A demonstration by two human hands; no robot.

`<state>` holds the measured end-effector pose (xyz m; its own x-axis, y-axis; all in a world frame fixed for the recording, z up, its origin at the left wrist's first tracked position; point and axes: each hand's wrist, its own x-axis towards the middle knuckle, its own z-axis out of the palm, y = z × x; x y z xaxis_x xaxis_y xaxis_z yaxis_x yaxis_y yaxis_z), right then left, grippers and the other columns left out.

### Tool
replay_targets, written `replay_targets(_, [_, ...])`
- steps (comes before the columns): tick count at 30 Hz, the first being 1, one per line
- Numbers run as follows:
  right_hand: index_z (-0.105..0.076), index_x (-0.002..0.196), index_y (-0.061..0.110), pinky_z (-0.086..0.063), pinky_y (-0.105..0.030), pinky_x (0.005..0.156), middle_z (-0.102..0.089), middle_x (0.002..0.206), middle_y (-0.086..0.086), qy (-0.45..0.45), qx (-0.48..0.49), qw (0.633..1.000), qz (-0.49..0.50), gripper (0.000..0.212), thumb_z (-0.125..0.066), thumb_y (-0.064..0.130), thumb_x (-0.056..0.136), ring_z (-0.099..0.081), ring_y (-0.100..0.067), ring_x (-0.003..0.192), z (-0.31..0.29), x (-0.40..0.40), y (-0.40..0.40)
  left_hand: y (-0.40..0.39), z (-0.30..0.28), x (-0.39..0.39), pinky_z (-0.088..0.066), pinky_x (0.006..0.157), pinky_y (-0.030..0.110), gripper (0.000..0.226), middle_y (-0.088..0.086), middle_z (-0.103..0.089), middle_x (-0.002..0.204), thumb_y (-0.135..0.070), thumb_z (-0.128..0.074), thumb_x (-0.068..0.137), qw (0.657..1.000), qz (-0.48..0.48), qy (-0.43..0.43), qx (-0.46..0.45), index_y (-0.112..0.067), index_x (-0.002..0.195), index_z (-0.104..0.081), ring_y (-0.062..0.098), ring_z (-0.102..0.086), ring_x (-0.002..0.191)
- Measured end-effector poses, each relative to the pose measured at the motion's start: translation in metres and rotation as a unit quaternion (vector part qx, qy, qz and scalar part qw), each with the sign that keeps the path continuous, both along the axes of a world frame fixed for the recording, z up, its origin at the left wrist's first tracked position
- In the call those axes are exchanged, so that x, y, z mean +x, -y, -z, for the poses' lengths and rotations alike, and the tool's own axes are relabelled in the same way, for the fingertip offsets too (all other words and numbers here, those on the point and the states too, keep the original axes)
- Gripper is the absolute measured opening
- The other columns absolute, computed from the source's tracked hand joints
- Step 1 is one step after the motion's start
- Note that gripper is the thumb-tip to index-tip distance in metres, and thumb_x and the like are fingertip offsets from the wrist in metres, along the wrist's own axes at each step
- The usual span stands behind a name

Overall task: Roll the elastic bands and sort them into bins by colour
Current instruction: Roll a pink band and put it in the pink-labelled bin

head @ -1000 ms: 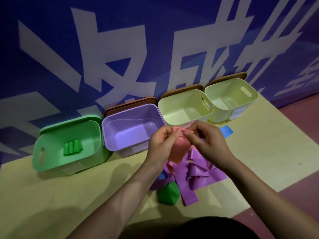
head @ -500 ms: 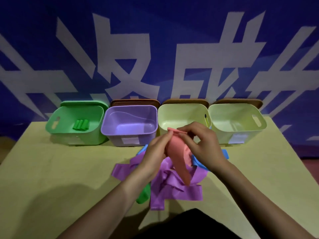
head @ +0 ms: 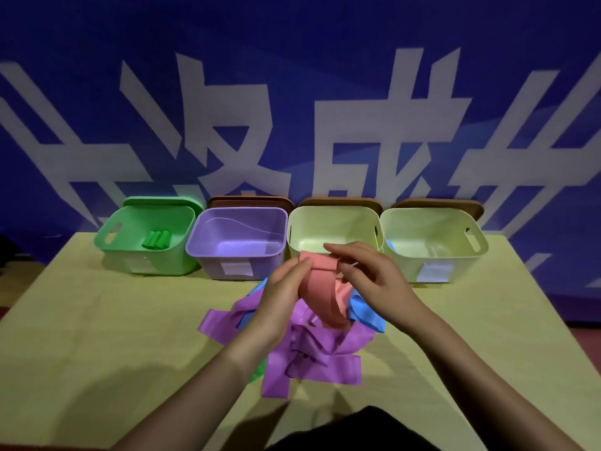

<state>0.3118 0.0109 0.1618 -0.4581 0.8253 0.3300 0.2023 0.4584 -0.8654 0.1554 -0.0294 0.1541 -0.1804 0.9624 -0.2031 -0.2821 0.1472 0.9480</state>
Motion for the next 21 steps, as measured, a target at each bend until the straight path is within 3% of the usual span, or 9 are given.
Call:
replay_targets(4, [-0.071, 0.098, 0.016, -0.045, -0.014, 0.065, -0.065, 0.066, 0.016, -0.024, -0.111, 0.993, 0.038, 0.017, -0.059, 0.005, 0.092, -0.058, 0.001, 0.06, -0.003, -0.008, 0.001, 0.004, 0.005, 0.004, -0.044, 0.081, 0.031, 0.021, 0.005, -0.069, 0.088, -0.016, -0.052, 0.097, 0.994, 0.002, -0.102, 0.035, -0.021, 0.085, -0.07, 0.019, -0.06, 0.087])
replay_targets(7, [-0.068, 0.083, 0.023, -0.046, -0.021, 0.065, -0.062, 0.066, 0.01, -0.02, -0.11, 0.992, 0.061, 0.021, -0.065, 0.003, 0.087, -0.055, -0.006, 0.062, -0.004, -0.007, -0.001, 0.0, 0.008, 0.007, -0.044, 0.076, 0.024, 0.019, -0.004, -0.067, 0.081, -0.022, -0.054, 0.095, 0.983, 0.004, -0.172, 0.067, -0.027, 0.082, -0.066, 0.011, -0.058, 0.081])
replay_targets(9, [-0.064, 0.078, 0.024, -0.043, -0.018, 0.062, -0.06, 0.066, 0.008, -0.008, -0.099, 0.992, 0.075, 0.021, -0.066, 0.005, 0.087, -0.051, -0.004, 0.061, -0.003, -0.005, -0.002, -0.005, 0.011, 0.012, -0.044, 0.07, 0.02, 0.017, -0.005, -0.065, 0.076, -0.029, -0.052, 0.091, 0.971, 0.008, -0.22, 0.09, -0.027, 0.08, -0.065, 0.004, -0.056, 0.073])
replay_targets(11, [-0.06, 0.075, 0.026, -0.04, -0.015, 0.059, -0.058, 0.066, 0.01, 0.01, -0.058, 0.994, 0.092, 0.023, -0.066, 0.008, 0.088, -0.049, -0.001, 0.059, -0.002, -0.001, -0.004, -0.011, 0.014, 0.018, -0.041, 0.062, 0.014, 0.021, -0.007, -0.06, 0.07, -0.019, -0.051, 0.097, 0.966, 0.012, -0.237, 0.099, -0.02, 0.081, -0.064, -0.003, -0.051, 0.064])
replay_targets(14, [-0.059, 0.075, 0.029, -0.04, -0.015, 0.06, -0.06, 0.067, 0.01, -0.005, -0.031, 0.994, 0.106, 0.025, -0.064, 0.008, 0.089, -0.051, -0.002, 0.061, -0.001, 0.005, -0.008, -0.02, 0.013, 0.027, -0.042, 0.065, 0.016, 0.026, -0.007, -0.062, 0.071, -0.009, -0.047, 0.098, 0.981, 0.017, -0.169, 0.092, -0.016, 0.083, -0.066, 0.0, -0.053, 0.069])
replay_targets(17, [-0.065, 0.079, 0.025, -0.045, -0.019, 0.064, -0.065, 0.071, 0.01, -0.045, -0.058, 0.99, 0.117, 0.022, -0.063, 0.006, 0.088, -0.056, -0.005, 0.066, -0.002, 0.011, -0.016, -0.028, 0.012, 0.035, -0.046, 0.075, 0.028, 0.019, 0.004, -0.069, 0.083, -0.022, -0.054, 0.095, 0.996, 0.02, -0.063, 0.053, -0.014, 0.092, -0.07, 0.017, -0.06, 0.084])
replay_targets(19, [-0.066, 0.079, 0.027, -0.046, -0.019, 0.065, -0.066, 0.072, 0.014, -0.061, -0.065, 0.987, 0.133, 0.023, -0.064, 0.005, 0.088, -0.057, -0.005, 0.068, -0.002, 0.013, -0.023, -0.034, 0.011, 0.038, -0.048, 0.081, 0.039, 0.028, 0.012, -0.069, 0.086, -0.035, -0.055, 0.089, 0.999, 0.021, -0.03, 0.021, -0.012, 0.095, -0.07, 0.028, -0.062, 0.087])
replay_targets(21, [-0.066, 0.079, 0.031, -0.043, -0.015, 0.065, -0.064, 0.07, 0.021, -0.077, -0.066, 0.983, 0.153, 0.026, -0.065, 0.006, 0.087, -0.054, -0.001, 0.066, 0.0, 0.013, -0.029, -0.039, 0.01, 0.041, -0.05, 0.091, 0.05, 0.031, 0.015, -0.071, 0.099, -0.038, -0.051, 0.095, 0.999, 0.02, -0.023, -0.026, -0.013, 0.101, -0.069, 0.033, -0.065, 0.098])
